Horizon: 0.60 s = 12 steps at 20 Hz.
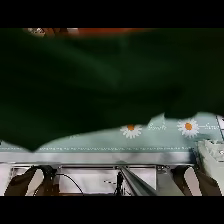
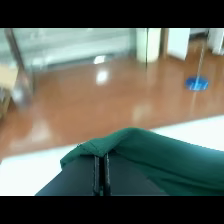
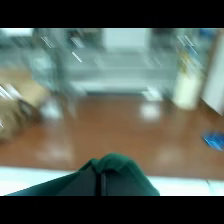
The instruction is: Fold the shirts.
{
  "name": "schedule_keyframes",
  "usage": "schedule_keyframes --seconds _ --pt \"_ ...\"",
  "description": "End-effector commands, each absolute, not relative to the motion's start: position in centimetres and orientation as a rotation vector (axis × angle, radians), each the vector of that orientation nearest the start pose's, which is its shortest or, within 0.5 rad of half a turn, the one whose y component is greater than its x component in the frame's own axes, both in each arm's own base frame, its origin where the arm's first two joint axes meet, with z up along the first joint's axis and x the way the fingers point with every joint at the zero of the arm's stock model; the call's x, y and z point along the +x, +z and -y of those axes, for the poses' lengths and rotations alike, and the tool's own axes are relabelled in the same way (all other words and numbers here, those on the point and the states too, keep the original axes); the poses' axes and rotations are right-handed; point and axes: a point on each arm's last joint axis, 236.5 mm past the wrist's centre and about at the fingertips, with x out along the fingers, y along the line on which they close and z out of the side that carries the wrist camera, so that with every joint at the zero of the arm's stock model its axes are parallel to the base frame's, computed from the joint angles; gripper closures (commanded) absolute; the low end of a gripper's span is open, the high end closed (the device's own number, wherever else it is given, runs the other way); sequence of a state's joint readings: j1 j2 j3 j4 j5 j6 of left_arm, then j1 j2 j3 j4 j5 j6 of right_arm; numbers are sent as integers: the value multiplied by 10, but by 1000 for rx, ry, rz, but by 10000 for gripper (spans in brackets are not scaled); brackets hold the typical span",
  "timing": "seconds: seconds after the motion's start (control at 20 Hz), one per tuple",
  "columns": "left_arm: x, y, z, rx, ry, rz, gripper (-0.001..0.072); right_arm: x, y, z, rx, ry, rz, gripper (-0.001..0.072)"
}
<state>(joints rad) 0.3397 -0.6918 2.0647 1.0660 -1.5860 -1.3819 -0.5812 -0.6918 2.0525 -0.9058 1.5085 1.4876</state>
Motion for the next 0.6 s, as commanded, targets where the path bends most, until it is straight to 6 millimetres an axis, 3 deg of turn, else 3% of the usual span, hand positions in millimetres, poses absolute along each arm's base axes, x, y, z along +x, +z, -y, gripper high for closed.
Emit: schedule_keyframes --seconds 0.0,0.15,0.25,0.35,0.55 --pt "131 429 56 120 -141 -370 682 152 460 -43 22 -16 -256 680" --pt "134 418 56 141 -162 -410 682 148 455 -21 -3 -72 -279 680" --pt "149 410 55 142 -194 -437 682 159 447 -12 -11 -59 -325 680" --pt "174 383 53 105 -238 -532 683 185 428 -7 4 -15 -432 680" --pt "243 307 43 12 -286 -717 683 272 361 3 101 93 -711 680"
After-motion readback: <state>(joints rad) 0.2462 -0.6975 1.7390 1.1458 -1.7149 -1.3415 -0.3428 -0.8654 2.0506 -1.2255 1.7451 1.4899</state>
